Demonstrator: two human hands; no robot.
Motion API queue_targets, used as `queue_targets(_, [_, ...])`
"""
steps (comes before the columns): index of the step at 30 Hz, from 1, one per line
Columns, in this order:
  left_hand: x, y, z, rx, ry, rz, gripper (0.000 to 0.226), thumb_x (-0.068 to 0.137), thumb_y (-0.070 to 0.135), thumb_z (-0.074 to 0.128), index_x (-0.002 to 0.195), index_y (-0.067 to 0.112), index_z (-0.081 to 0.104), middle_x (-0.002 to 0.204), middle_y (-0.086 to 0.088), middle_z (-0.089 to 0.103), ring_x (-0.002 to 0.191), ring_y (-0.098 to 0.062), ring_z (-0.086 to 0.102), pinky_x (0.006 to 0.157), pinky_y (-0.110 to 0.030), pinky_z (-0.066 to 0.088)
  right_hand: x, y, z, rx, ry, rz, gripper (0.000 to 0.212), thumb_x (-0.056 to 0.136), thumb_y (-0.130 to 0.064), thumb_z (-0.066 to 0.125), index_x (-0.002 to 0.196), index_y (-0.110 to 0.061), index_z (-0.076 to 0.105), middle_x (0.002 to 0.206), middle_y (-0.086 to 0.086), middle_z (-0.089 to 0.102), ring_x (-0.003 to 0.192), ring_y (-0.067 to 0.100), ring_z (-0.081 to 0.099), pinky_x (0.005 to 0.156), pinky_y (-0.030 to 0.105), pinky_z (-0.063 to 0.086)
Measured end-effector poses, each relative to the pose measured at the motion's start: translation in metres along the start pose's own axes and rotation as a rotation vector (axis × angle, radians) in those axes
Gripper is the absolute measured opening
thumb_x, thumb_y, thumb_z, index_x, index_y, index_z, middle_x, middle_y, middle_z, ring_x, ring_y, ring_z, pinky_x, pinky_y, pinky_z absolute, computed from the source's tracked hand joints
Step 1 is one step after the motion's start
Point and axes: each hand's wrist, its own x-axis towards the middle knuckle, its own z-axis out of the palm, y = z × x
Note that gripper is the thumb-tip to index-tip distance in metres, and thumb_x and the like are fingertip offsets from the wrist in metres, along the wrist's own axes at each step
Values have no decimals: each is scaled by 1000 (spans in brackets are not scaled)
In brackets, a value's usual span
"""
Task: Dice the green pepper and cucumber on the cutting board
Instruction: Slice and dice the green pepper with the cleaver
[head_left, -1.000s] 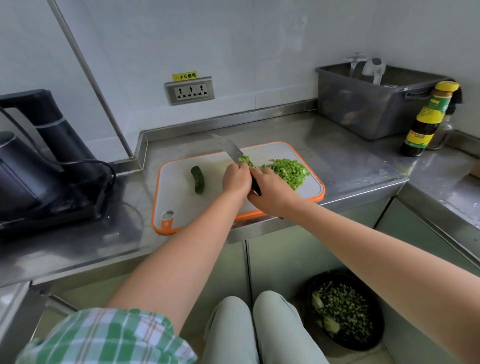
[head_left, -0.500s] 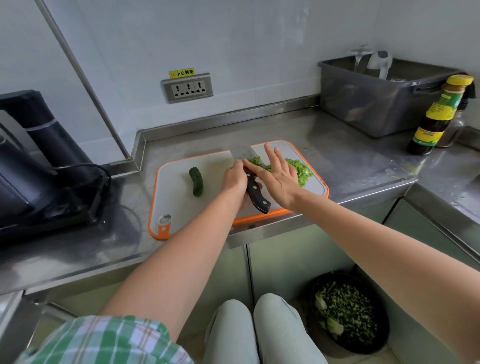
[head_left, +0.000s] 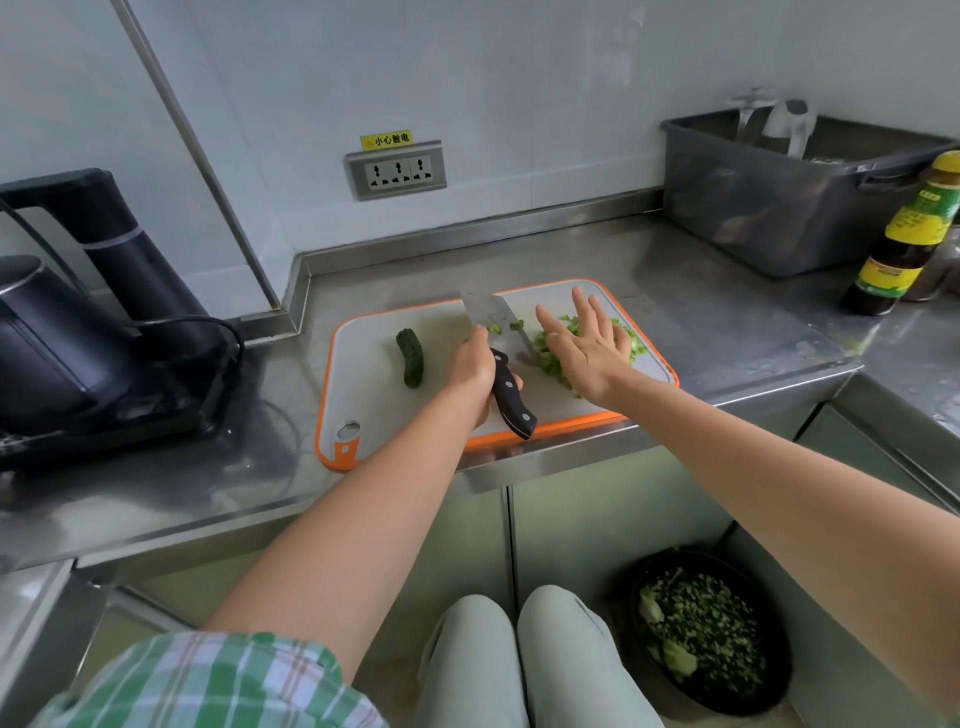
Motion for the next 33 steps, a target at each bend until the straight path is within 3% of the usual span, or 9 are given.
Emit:
queue_targets(3, [2,-2,-3,-17,-13,15,34,101,32,35,93,7,57,66,-9,56,30,-15,50,41,-19,41,2,-21,3,61,-31,-125,66,83,-44,9,148,-50,19,160,-3,-17,146,15,-20,115,47,-12])
queue_targets(7, [-2,-1,-2,-44,-13,60,32,98,26,37,79,14,59,81,-16,65,63,-26,62,69,-40,53,5,-36,18,19,-42,-144,61,86,-44,9,145,-54,21,160,-5,-17,145,15,-21,115,48,-12])
queue_targets(10, [-5,0,-8,21,7,101,25,98,20,35,79,11,49,70,-17,51,41,-23,53,52,-29,44,10,-25,19,-42,-21,-43,49,100,-38,15,147,-51,21,160,-2,-17,145,18,-23,114,50,-14])
queue_targets(13, [-4,-1,-13,56,-24,94,17,99,22,34,94,8,42,67,-13,43,29,-20,47,39,-19,37,12,-13,12,-55,8,68,50,102,-37,16,152,-36,18,160,0,-17,145,18,-24,115,50,-15])
queue_targets(17, [-6,3,-12,88,-50,88,19,100,25,34,106,8,41,68,-12,45,29,-18,48,42,-21,38,14,-10,3,-14,75,39,49,102,-36,15,150,-41,21,160,0,-17,145,18,-23,116,50,-12])
queue_targets(20, [-8,5,-9,102,-72,108,18,100,26,35,97,10,44,70,-12,44,30,-19,48,42,-21,37,15,-15,2,38,39,-46,45,101,-42,16,141,-53,33,161,-2,-13,145,16,-21,115,49,-12])
queue_targets(24, [-12,4,-7,108,-98,132,25,100,27,34,88,9,46,62,-16,48,33,-23,48,42,-22,35,14,-11,-2,43,75,115,50,100,-36,16,149,-37,29,161,0,-13,146,18,-19,116,49,-10])
queue_targets(29, [-14,5,-4,121,-129,167,29,100,24,36,78,8,47,65,-13,47,30,-21,46,39,-21,33,7,-17,-2,50,76,-44,61,87,-42,11,145,-52,25,161,-1,-13,146,18,-17,114,50,-8])
queue_targets(33, [-20,1,-4,137,-142,163,32,100,25,35,77,7,47,41,-7,49,33,-23,46,42,-23,34,9,-12,-1,8,68,138,55,97,-37,14,152,-37,19,161,4,-14,146,22,-17,116,51,-8])
